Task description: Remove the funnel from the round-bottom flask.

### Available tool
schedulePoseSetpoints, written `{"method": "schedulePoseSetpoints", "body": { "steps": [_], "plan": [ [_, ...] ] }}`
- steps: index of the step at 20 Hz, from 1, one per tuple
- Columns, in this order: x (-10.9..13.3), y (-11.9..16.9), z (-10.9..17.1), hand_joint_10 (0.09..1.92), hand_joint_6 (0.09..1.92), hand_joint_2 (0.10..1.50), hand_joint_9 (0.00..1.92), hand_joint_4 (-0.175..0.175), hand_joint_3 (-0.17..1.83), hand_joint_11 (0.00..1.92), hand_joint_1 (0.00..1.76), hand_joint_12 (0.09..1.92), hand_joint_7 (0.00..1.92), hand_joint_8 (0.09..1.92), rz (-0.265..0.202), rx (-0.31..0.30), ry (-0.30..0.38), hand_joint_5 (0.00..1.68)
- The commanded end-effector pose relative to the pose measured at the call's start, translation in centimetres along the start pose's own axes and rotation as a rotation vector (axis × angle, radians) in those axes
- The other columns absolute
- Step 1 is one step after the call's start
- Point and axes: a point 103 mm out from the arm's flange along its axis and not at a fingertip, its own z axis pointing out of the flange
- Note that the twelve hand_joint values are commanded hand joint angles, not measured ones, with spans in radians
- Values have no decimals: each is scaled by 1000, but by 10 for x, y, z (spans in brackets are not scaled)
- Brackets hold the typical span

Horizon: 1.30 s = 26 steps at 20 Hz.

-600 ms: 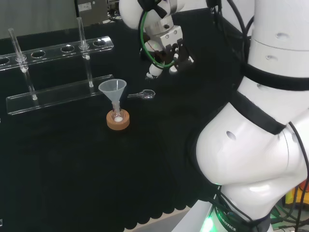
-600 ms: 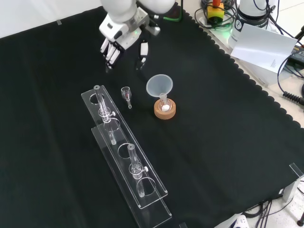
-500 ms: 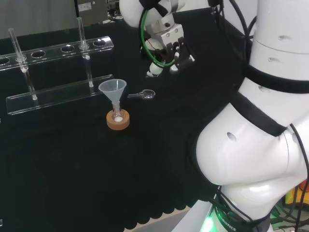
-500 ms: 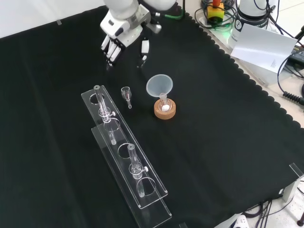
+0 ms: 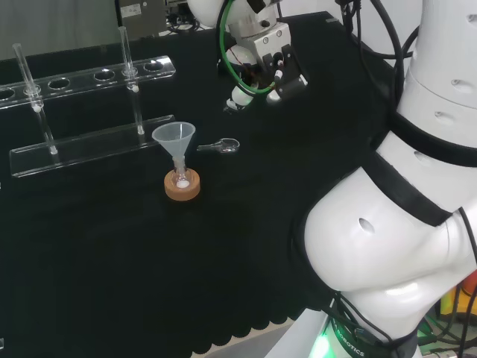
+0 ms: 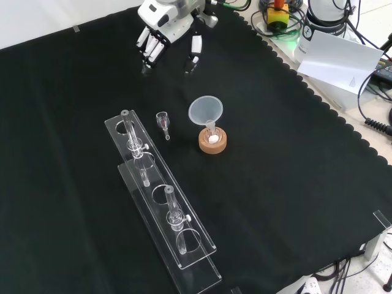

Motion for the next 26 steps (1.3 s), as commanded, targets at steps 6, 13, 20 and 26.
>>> {"method": "schedulePoseSetpoints", "body": {
  "steps": [6, 13, 20, 26],
  "plan": [
    [51, -36, -36, 87, 87, 686, 796, -49, 450, 392, 668, 1306, 345, 700, -122, 78, 34, 288],
    [81, -28, -36, 87, 87, 670, 789, -64, 428, 401, 631, 1311, 296, 685, -185, 145, 30, 240],
    [105, -17, -33, 87, 87, 667, 775, -86, 411, 410, 620, 1315, 217, 664, -226, 172, 23, 219],
    [116, -8, -29, 87, 87, 665, 759, -90, 397, 411, 617, 1315, 180, 660, -246, 209, 19, 206]
  ]
}}
